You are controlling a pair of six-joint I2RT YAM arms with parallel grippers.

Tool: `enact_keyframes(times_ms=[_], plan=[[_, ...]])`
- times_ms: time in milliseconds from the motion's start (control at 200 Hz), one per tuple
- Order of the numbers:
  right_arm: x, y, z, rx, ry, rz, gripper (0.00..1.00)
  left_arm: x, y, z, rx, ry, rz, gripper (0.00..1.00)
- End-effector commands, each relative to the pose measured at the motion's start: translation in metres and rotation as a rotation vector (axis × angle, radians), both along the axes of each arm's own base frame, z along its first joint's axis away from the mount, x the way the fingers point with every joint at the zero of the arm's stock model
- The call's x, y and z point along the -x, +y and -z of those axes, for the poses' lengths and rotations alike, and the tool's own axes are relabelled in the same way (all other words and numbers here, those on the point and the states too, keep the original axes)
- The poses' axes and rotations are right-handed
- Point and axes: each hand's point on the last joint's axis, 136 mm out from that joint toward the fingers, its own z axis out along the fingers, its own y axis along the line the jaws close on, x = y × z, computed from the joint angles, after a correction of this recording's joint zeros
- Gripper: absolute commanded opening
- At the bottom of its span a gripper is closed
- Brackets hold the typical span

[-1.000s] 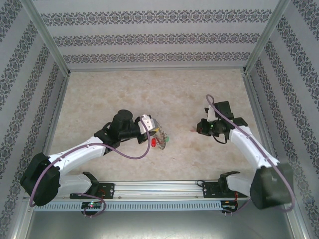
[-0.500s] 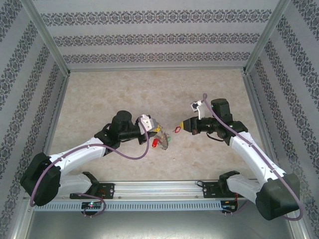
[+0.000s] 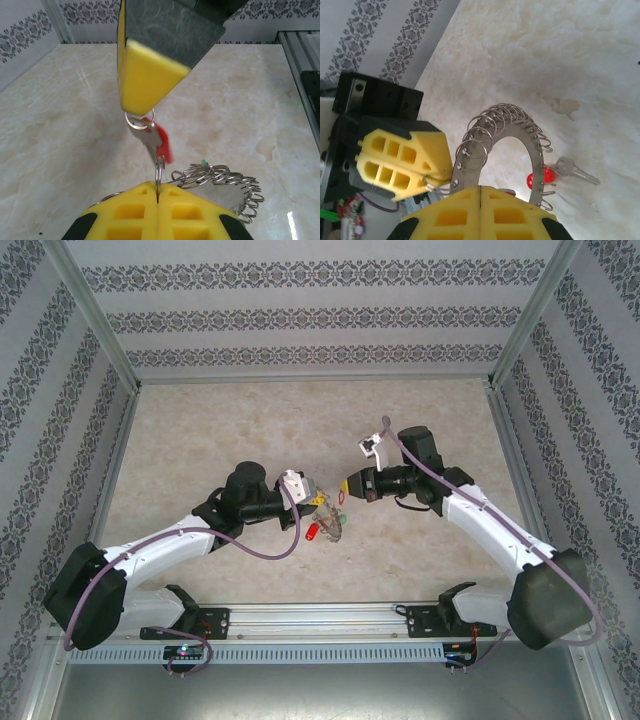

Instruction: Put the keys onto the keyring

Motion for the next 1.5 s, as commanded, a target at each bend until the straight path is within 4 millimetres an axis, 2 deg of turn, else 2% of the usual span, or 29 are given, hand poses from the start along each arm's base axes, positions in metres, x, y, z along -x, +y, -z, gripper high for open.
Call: enact_keyframes(times_ms=[0,425,714,1124,1494], plan=[[-0.001,0.011,-0.008,-0.045,0.072,-0.008,0.00,-0.002,-0.005,-0.020,0.073,-0.080,-0.011,0.00],[-0.001,0.023,-0.005,-0.072,0.178,-0.015,0.00,-0.016,-0.002,-0.022,0.069,-0.127,-0.074,0.00],[-0.003,0.031,-0.014,-0.110,0.181,-0.039,0.00,-0.016,-0.004,-0.022,0.069,-0.121,-0.067,0.00],[0.001,0.031,-0.004,-0.095,0.216,-0.043,0.00,-0.019,-0.003,-0.022,0.063,-0.128,-0.081,0.00],[0.007,0.028,-0.019,-0.144,0.227,-0.053,0.00,-0.024,0.000,-0.011,-0.004,-0.148,-0.108,0.00]])
